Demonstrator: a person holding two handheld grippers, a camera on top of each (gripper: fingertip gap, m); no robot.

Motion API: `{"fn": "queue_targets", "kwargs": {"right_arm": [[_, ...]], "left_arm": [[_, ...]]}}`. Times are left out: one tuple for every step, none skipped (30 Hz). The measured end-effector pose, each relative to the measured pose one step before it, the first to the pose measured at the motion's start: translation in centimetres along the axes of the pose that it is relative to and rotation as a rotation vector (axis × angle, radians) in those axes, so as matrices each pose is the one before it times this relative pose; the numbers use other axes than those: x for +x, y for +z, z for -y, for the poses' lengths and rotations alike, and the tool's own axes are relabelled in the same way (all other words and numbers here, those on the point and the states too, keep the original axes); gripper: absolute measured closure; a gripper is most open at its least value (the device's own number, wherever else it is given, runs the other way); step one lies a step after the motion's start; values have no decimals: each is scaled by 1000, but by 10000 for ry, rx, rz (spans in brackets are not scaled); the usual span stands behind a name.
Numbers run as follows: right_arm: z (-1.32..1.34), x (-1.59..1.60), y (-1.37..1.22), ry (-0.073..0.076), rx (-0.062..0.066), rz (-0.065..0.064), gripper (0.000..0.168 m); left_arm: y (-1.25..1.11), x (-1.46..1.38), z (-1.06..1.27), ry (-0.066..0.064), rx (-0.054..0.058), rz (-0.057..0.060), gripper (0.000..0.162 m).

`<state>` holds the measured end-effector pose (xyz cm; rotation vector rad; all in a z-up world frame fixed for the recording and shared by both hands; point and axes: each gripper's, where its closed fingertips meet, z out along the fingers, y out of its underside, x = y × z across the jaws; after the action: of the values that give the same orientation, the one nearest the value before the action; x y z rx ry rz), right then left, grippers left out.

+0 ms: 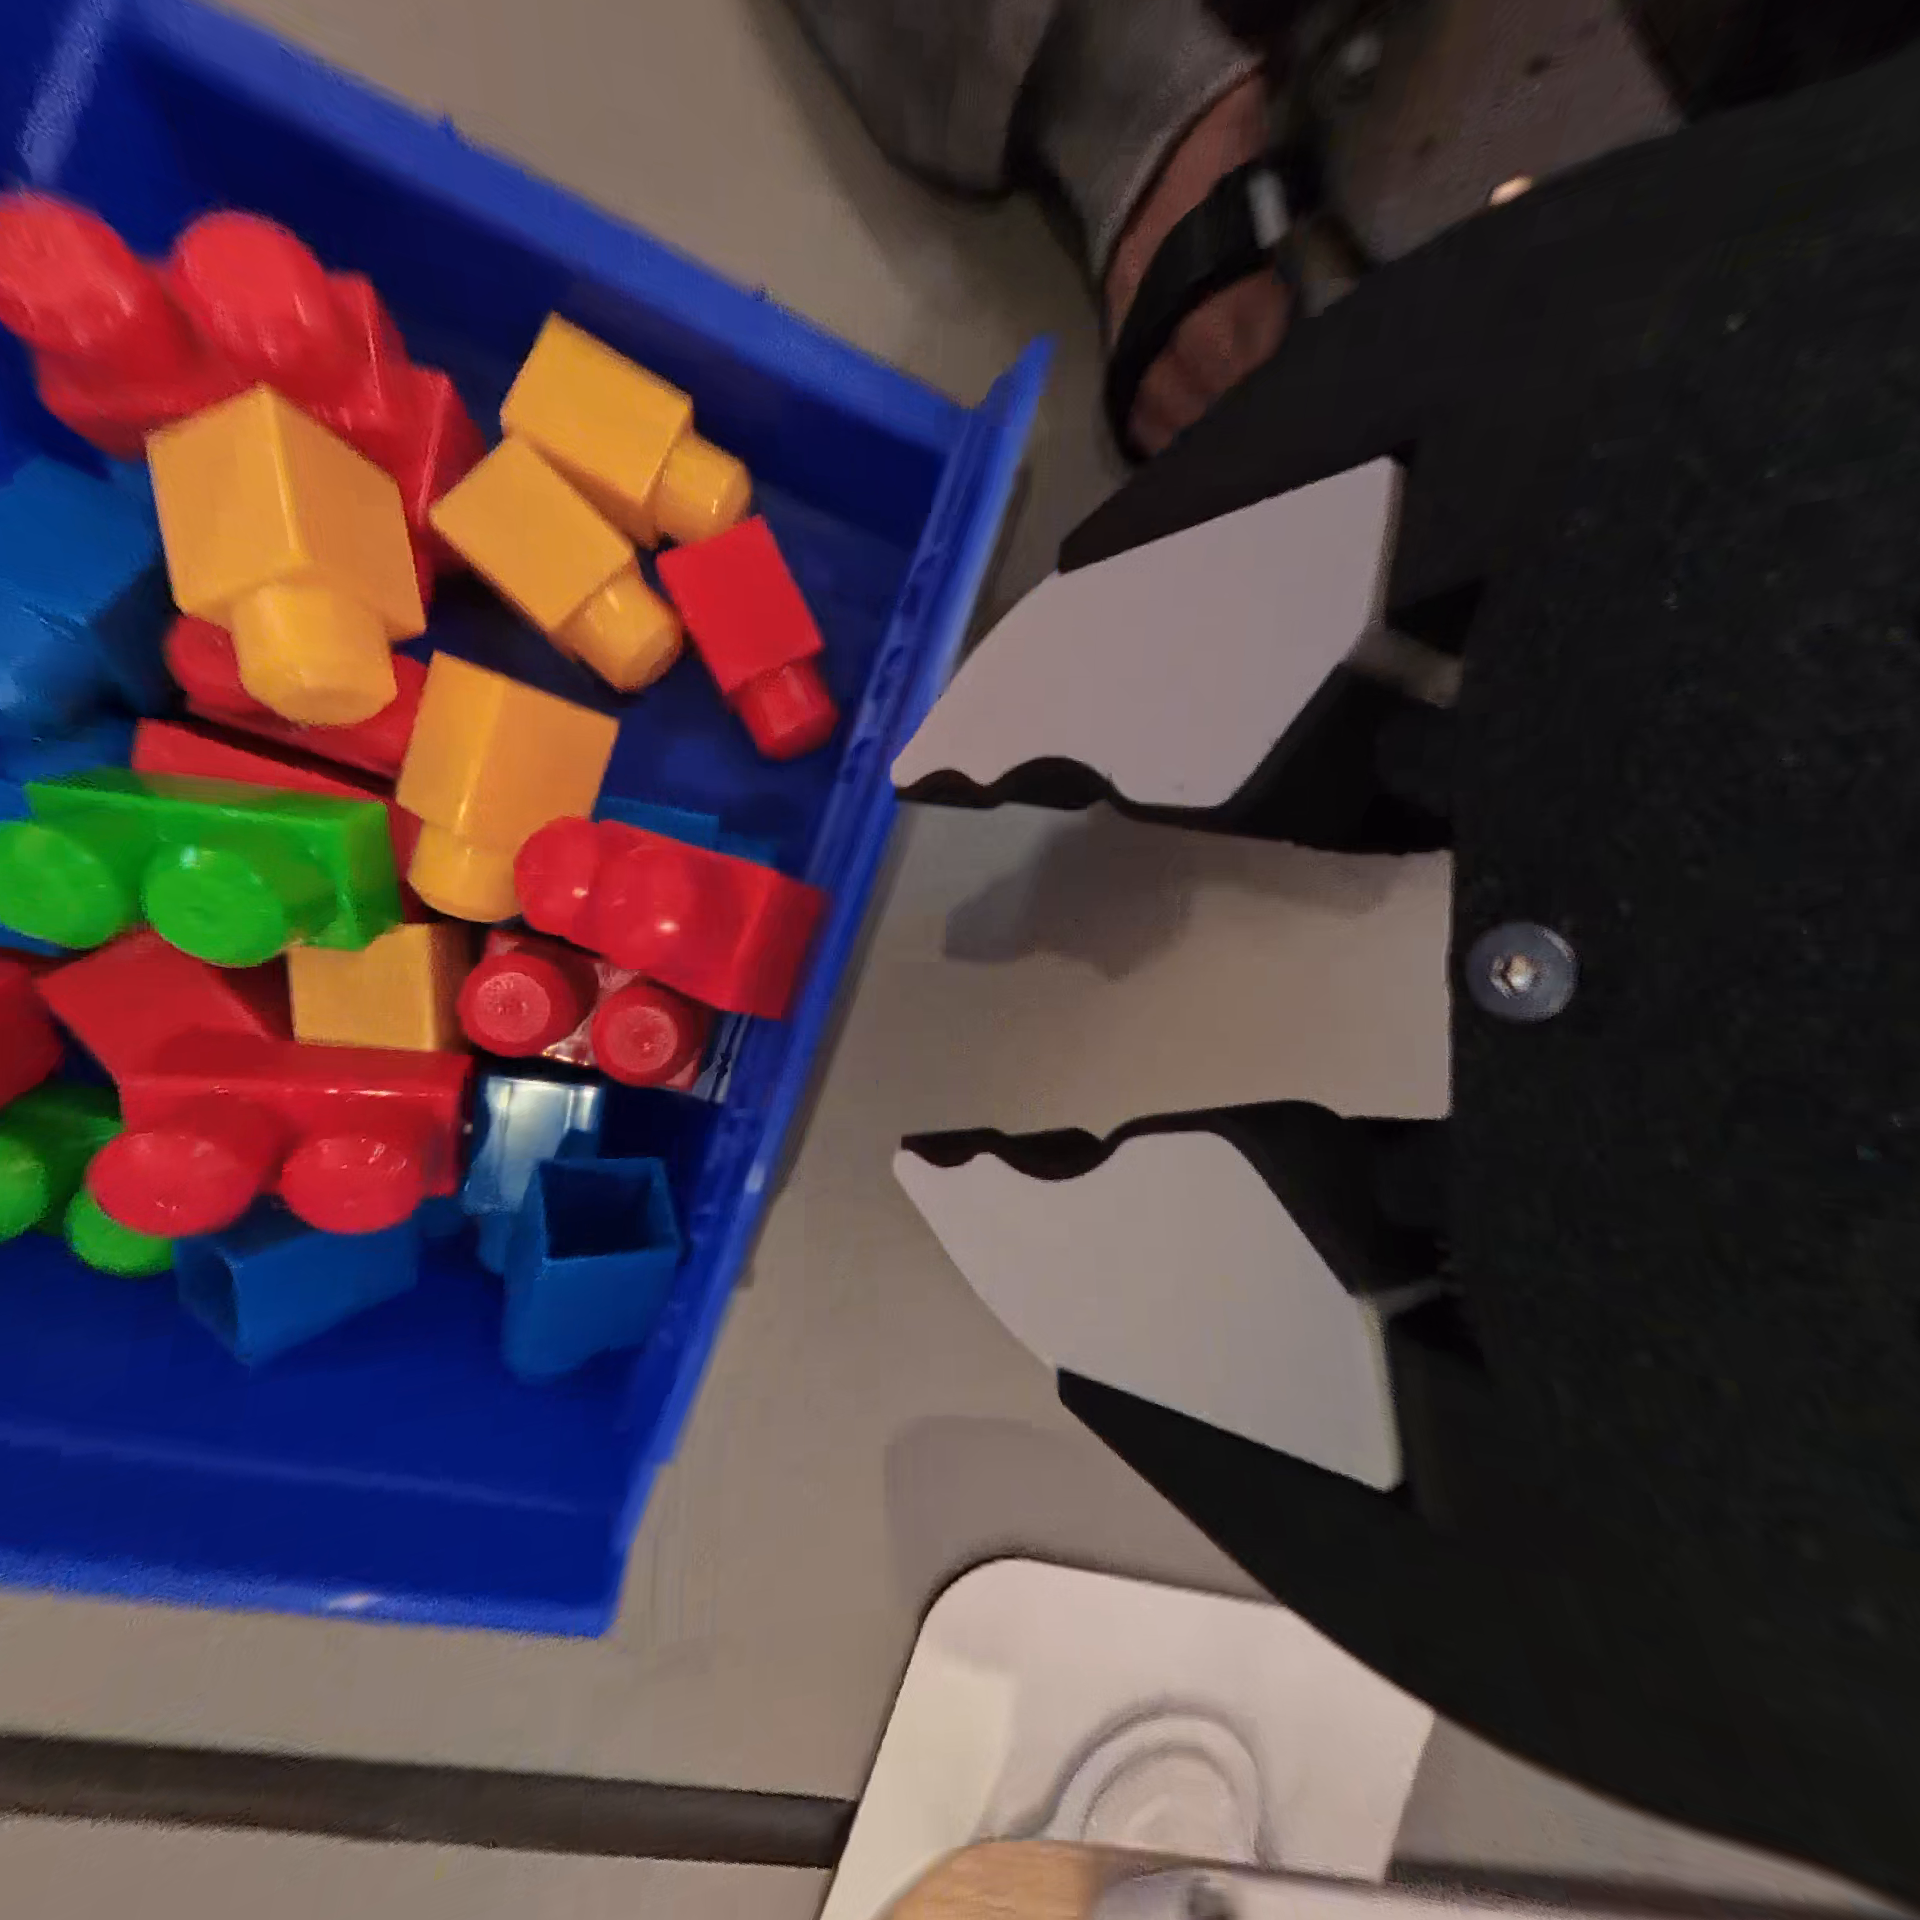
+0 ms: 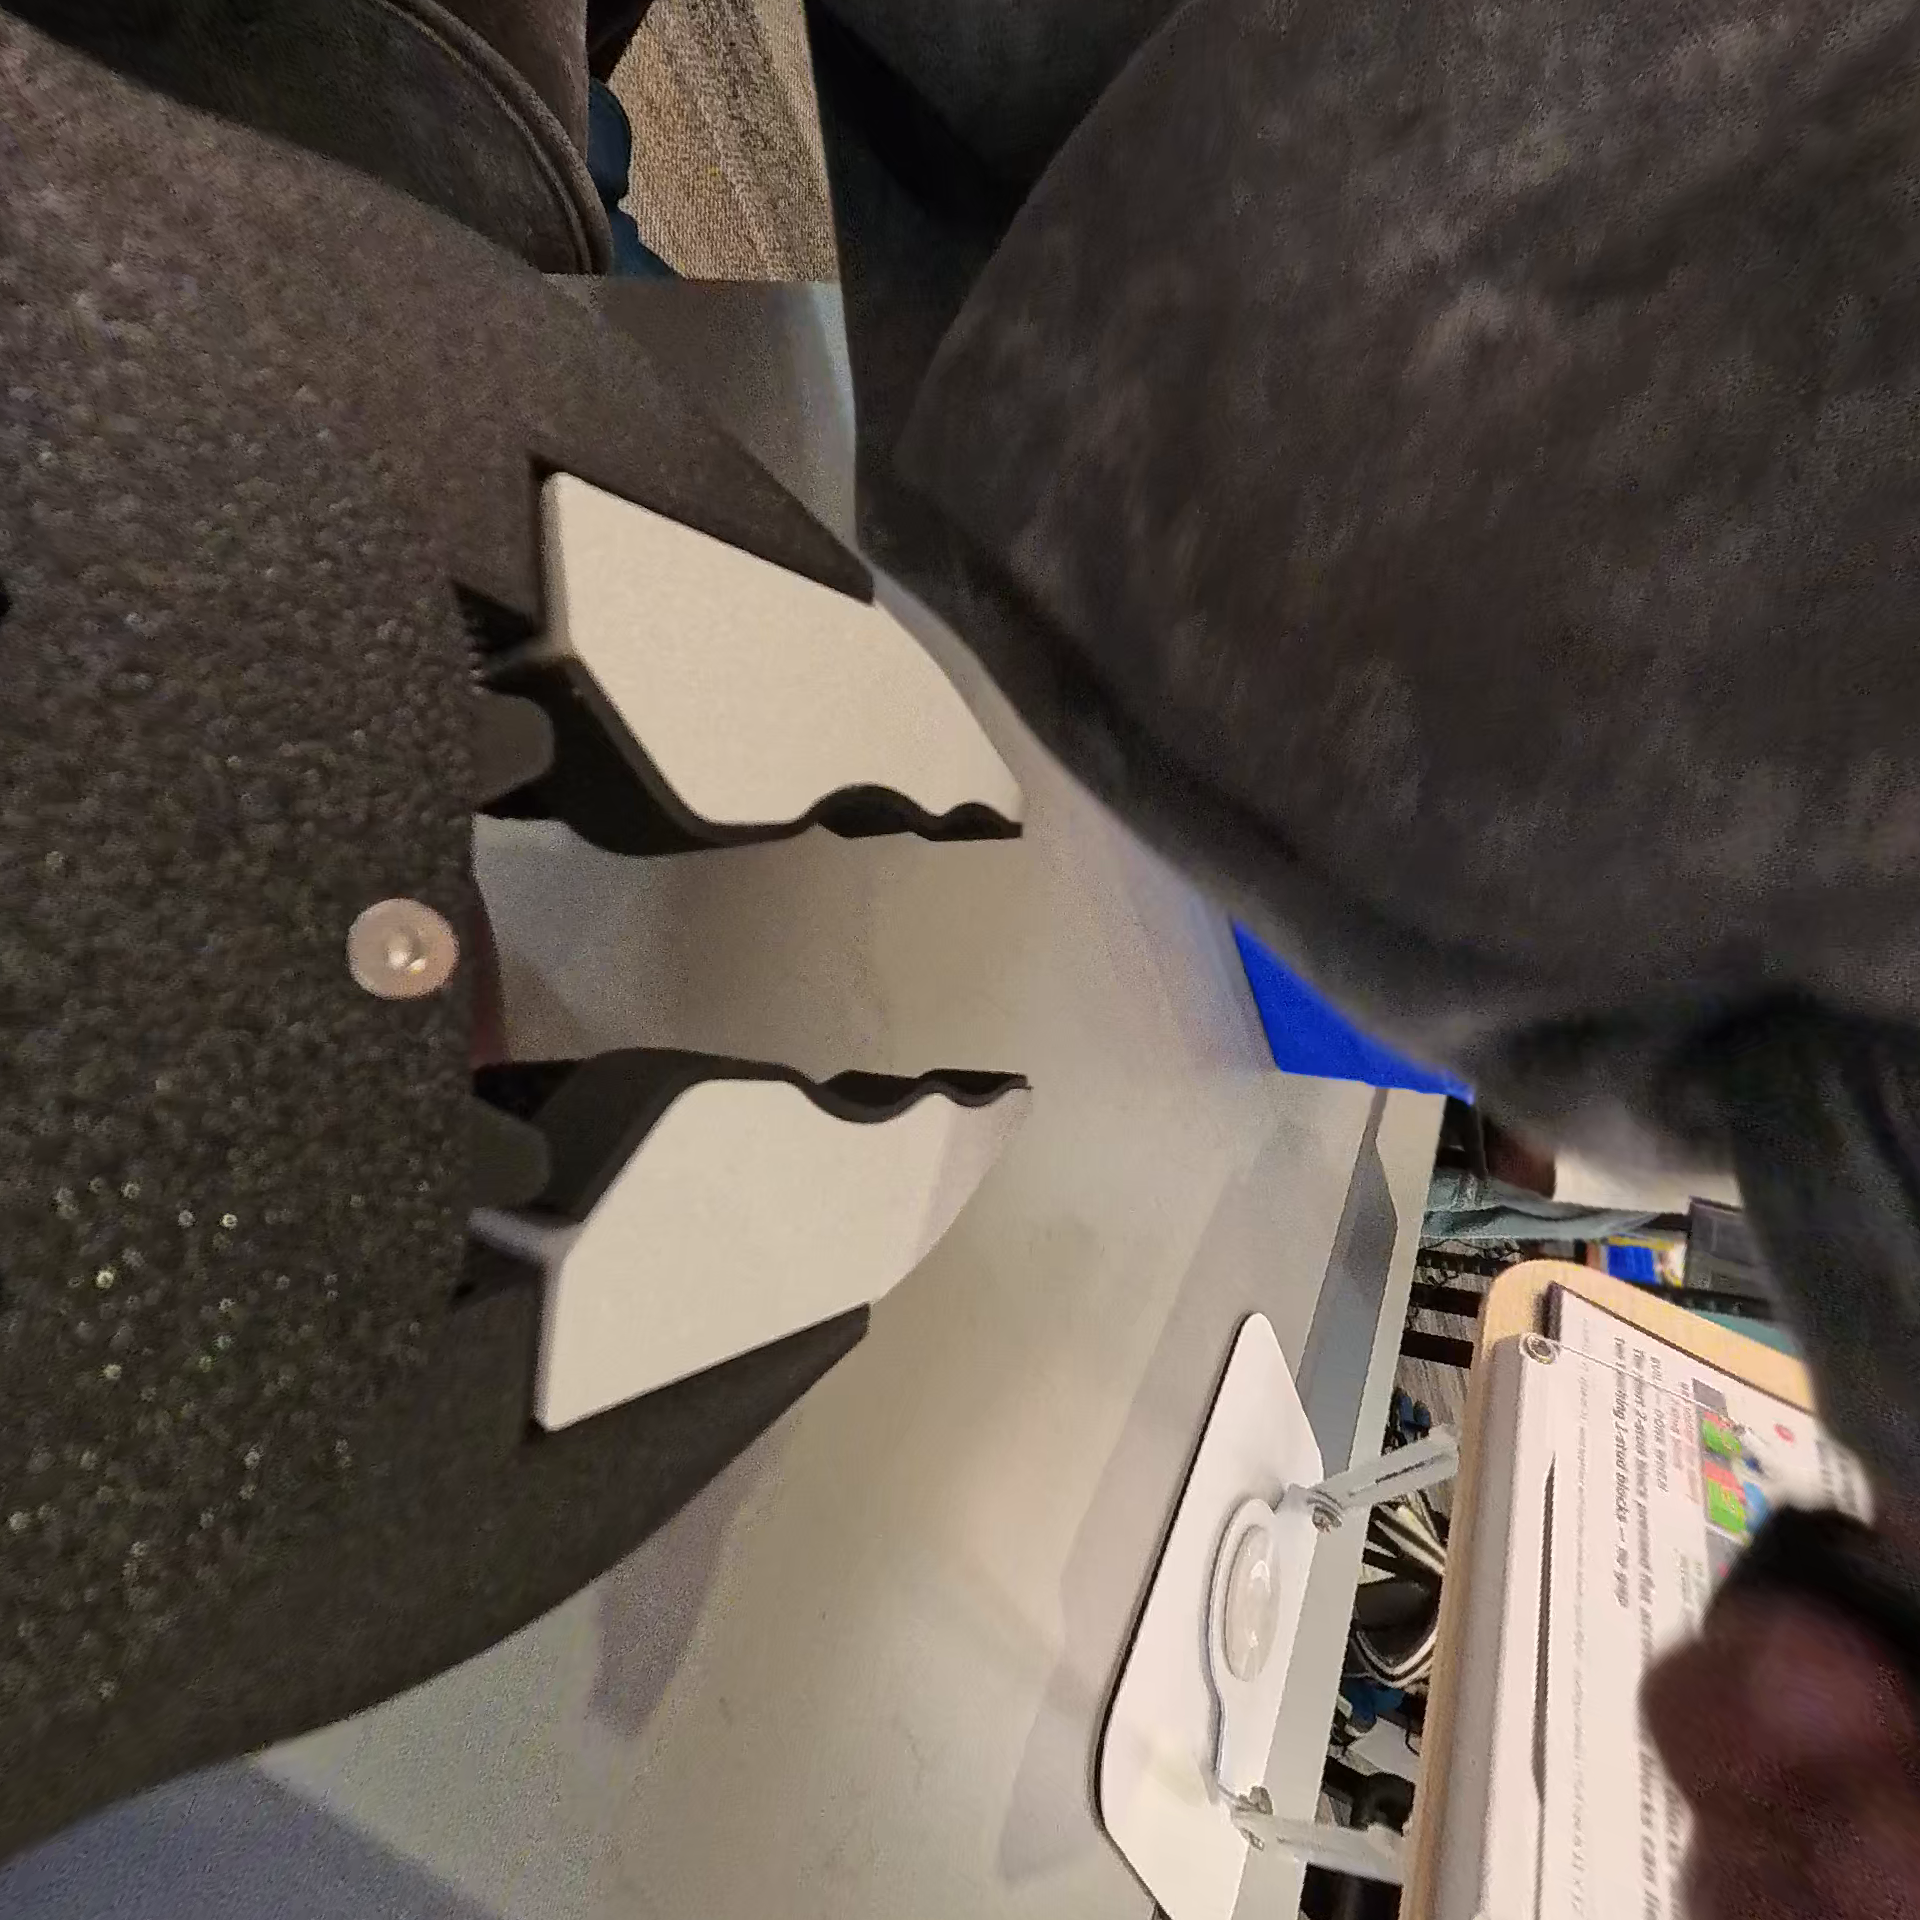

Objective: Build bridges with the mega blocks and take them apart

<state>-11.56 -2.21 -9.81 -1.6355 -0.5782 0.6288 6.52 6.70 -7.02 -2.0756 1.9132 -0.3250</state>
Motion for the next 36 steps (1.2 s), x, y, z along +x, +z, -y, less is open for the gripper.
{"fn": "queue_targets", "kwargs": {"right_arm": [[-45, -1, 40, 13, -26, 15, 126], [-51, 24, 44, 5, -31, -5, 126], [-44, 51, 28, -1, -24, -27, 126], [-29, 33, 17, 1, -18, -16, 126], [-10, 48, -5, -1, 0, -30, 126], [5, 84, -18, -4, 4, -45, 126], [8, 69, -3, 3, 5, -38, 126], [-13, 68, 12, 21, -8, -20, 126], [-20, 31, 28, 25, -15, -1, 126], [-36, 32, 45, 19, -22, -3, 126], [-27, 56, 37, 12, -21, -24, 126], [-13, 76, 38, 5, -10, -30, 126], [-14, 90, 38, 6, -11, -41, 126], [-9, 99, 33, 7, -15, -49, 126], [-23, 95, 39, 5, -18, -51, 126], [-27, 50, 30, -3, -18, -38, 126], [-17, 47, 55, -26, -20, -37, 126], [-61, 8, 69, -39, -48, -29, 126], [-60, -23, 55, -44, -52, -18, 126], [-28, -40, 20, -66, -19, -22, 126], [31, -19, -32, -70, 21, -48, 126], [9, -2, -11, -42, 13, -39, 126], [-18, 31, 9, -7, -16, -27, 126], [-39, 68, 39, 26, -32, -27, 126], [-30, 61, 19, 38, -23, -15, 126], [-5, 42, 1, 40, 0, 6, 126], [33, 39, -37, 35, 31, -7, 126], [47, 50, -62, 26, 45, -13, 126], [30, 33, -46, 21, 29, -10, 126], [2, 6, -25, 7, 5, -6, 126], [-5, -3, -3, -12, -3, -2, 126], [-12, -24, 5, -21, -9, 7, 126], [-4, -33, 8, -33, -10, 3, 126], [-15, -30, 9, -33, -11, 1, 126], [-13, -38, 10, -19, -11, 11, 126], [-6, -4, 3, -10, -5, 3, 126]], "left_arm": [[-1683, 441, -612, -127, 847, -326, 101], [-1813, 616, -737, -234, 856, -399, 102], [-1852, 708, -992, -300, 774, -427, 101], [-1853, 717, -1319, -323, 687, -361, 101], [-1848, 562, -1567, -314, 658, -205, 101], [-1808, 369, -1621, -266, 732, -73, 101], [-1760, 194, -1699, -298, 740, 61, 103], [-1710, -17, -1818, -332, 627, 191, 104], [-1609, -129, -1883, -319, 497, 265, 105], [-1460, -240, -1823, -367, 509, 325, 105], [-1266, -267, -1664, -419, 601, 315, 105], [-1065, -176, -1638, -426, 565, 213, 105], [-921, -148, -1552, -377, 502, 135, 106], [-785, -231, -1395, -276, 495, 126, 106], [-676, -355, -1311, -133, 452, 141, 106], [-586, -622, -1254, -40, 395, 291, 107], [-473, -805, -1043, -20, 400, 415, 111], [-247, -579, -673, -118, 372, 277, 114], [-35, 6, -305, -306, 123, -104, 114], [56, 595, 210, -287, 7, -491, 113], [138, 557, 437, -171, 148, -394, 112], [156, 259, 133, -26, 17, -191, 112], [203, -75, -249, 82, -146, 17, 112], [224, -144, -467, 127, -267, 41, 111], [193, -162, -321, 46, -192, 46, 112], [171, -14, -121, -69, -126, -61, 112], [129, 116, -26, -66, -80, -151, 112], [107, -3, -8, -32, -28, -45, 112], [87, -57, -103, 2, -82, 8, 111], [74, 22, -131, 13, -104, -21, 111], [22, 62, -31, 32, -29, -23, 111], [-18, 34, 36, 38, 24, 2, 111], [-3, 41, -11, 32, -4, -5, 111], [16, 23, -67, 17, -52, -5, 111], [4, -38, -37, 8, -20, 33, 111], [5, -14, 6, 10, 1, 17, 111]]}}
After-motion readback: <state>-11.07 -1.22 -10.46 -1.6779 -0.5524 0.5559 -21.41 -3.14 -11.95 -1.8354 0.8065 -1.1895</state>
